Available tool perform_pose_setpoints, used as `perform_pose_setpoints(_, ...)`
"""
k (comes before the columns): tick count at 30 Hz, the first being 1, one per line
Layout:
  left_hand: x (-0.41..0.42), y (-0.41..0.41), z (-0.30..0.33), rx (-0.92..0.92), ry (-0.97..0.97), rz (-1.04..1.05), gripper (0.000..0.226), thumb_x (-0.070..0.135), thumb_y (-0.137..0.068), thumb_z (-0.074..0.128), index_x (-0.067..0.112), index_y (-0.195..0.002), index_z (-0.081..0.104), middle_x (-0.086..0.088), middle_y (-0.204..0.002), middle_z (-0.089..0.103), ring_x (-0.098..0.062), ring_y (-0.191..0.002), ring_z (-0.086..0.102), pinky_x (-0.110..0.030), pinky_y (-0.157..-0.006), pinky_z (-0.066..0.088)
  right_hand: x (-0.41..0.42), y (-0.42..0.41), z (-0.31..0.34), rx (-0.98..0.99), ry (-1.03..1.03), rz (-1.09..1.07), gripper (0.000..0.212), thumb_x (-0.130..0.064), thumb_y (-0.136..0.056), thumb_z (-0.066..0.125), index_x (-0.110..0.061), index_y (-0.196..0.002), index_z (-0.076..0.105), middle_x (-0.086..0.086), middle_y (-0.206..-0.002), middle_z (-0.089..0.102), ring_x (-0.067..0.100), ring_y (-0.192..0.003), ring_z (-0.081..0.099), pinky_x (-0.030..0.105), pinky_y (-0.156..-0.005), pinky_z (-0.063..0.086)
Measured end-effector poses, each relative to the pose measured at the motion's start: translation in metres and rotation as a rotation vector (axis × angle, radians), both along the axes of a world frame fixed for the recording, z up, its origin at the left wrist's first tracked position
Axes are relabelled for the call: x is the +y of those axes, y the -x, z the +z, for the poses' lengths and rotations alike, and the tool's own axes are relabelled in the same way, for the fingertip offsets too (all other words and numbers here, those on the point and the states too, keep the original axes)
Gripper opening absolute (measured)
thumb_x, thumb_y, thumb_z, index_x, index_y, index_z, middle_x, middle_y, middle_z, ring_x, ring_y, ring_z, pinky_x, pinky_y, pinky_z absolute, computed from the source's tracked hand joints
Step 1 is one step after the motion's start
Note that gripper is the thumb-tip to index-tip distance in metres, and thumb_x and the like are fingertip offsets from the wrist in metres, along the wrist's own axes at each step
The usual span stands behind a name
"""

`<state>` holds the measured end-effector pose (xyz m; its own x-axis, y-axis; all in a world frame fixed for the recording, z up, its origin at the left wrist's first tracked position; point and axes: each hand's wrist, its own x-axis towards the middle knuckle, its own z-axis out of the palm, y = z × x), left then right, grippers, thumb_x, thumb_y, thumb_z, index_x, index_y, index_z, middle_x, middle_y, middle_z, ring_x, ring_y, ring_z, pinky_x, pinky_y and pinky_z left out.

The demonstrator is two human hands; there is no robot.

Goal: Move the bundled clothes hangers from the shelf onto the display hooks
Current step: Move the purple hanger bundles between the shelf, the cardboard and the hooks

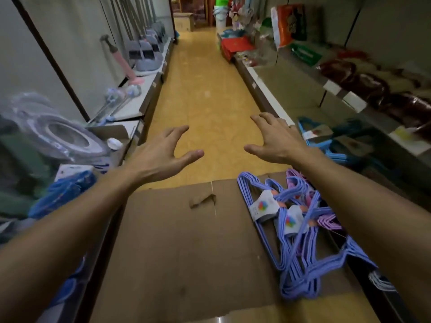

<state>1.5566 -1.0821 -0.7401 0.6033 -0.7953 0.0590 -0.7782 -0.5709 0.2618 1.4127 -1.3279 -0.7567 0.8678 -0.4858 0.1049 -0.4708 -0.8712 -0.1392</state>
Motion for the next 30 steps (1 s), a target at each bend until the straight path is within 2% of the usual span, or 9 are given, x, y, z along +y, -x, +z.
perform_pose_setpoints(3,0.001,0.0,-0.035,0.015,0.06,-0.007,0.099,0.09,-0.075,0.03,0.032,-0.154,0.02,-0.003,-0.159,0.03,-0.023,-0.14,0.037,-0.049,-0.11,0.037,-0.003,0.005,-0.031,-0.029,0.019,-0.002,0.084,-0.059,-0.089,0.058,-0.029,-0.156,0.016,0.003,-0.164,0.019,0.031,-0.146,0.027,0.06,-0.113,0.028)
perform_pose_setpoints(6,-0.005,0.008,-0.066,0.056,0.115,-0.006,0.103,0.092,-0.072,0.029,0.031,-0.154,0.021,-0.001,-0.159,0.031,-0.022,-0.14,0.038,-0.045,-0.109,0.039,-0.01,0.014,-0.058,-0.044,0.009,-0.01,0.082,-0.058,-0.09,0.058,-0.028,-0.156,0.018,0.003,-0.162,0.021,0.03,-0.146,0.027,0.06,-0.113,0.028)
perform_pose_setpoints(16,-0.039,0.047,-0.194,0.189,0.142,-0.052,0.085,0.075,-0.084,0.046,0.03,-0.153,0.026,0.004,-0.157,0.034,-0.016,-0.139,0.039,-0.039,-0.11,0.038,-0.031,0.06,-0.168,-0.004,-0.08,-0.158,0.073,-0.052,-0.094,0.053,-0.022,-0.154,0.025,0.003,-0.158,0.028,0.03,-0.14,0.034,0.053,-0.11,0.035)
perform_pose_setpoints(18,-0.043,0.05,-0.209,0.205,0.166,-0.073,0.081,0.071,-0.085,0.048,0.029,-0.152,0.029,0.005,-0.155,0.037,-0.013,-0.132,0.045,-0.039,-0.104,0.043,-0.034,0.066,-0.182,-0.01,-0.104,-0.181,0.072,-0.05,-0.095,0.053,-0.021,-0.155,0.025,0.004,-0.158,0.027,0.03,-0.141,0.035,0.052,-0.11,0.035)
perform_pose_setpoints(21,-0.057,0.054,-0.223,0.263,0.242,-0.074,0.072,0.057,-0.089,0.056,0.024,-0.15,0.035,0.003,-0.147,0.044,0.005,-0.102,0.052,-0.03,-0.091,0.043,-0.04,0.075,-0.195,-0.018,-0.11,-0.205,0.071,-0.049,-0.095,0.055,-0.022,-0.154,0.027,0.003,-0.157,0.029,0.03,-0.139,0.037,0.053,-0.108,0.036)
perform_pose_setpoints(22,-0.063,0.057,-0.228,0.29,0.264,-0.079,0.07,0.053,-0.09,0.058,0.023,-0.149,0.037,0.002,-0.145,0.046,0.005,-0.099,0.052,-0.03,-0.091,0.043,-0.044,0.079,-0.196,-0.021,-0.106,-0.211,0.071,-0.049,-0.094,0.055,-0.022,-0.153,0.028,0.002,-0.157,0.03,0.03,-0.139,0.038,0.054,-0.108,0.036)
perform_pose_setpoints(25,-0.086,0.068,-0.243,0.327,0.277,-0.137,0.067,0.049,-0.089,0.062,0.021,-0.146,0.041,-0.002,-0.142,0.049,-0.014,-0.12,0.05,-0.04,-0.103,0.045,-0.061,0.105,-0.196,-0.037,-0.088,-0.274,0.068,-0.047,-0.093,0.058,-0.02,-0.15,0.033,0.005,-0.155,0.035,0.032,-0.138,0.04,0.05,-0.106,0.039)
perform_pose_setpoints(27,-0.106,0.079,-0.249,0.329,0.28,-0.181,0.065,0.045,-0.089,0.064,0.018,-0.145,0.043,-0.005,-0.14,0.052,-0.019,-0.123,0.051,-0.041,-0.101,0.046,-0.076,0.131,-0.195,-0.059,-0.087,-0.346,0.067,-0.044,-0.092,0.061,-0.017,-0.148,0.037,0.01,-0.152,0.039,0.033,-0.136,0.043,0.048,-0.106,0.041)
perform_pose_setpoints(30,-0.141,0.102,-0.254,0.335,0.286,-0.229,0.06,0.036,-0.091,0.066,0.013,-0.142,0.047,-0.006,-0.137,0.056,-0.021,-0.12,0.057,-0.032,-0.091,0.046,-0.095,0.176,-0.196,-0.08,-0.132,-0.455,0.069,-0.042,-0.09,0.063,-0.014,-0.148,0.038,0.016,-0.147,0.043,0.036,-0.132,0.046,0.048,-0.105,0.042)
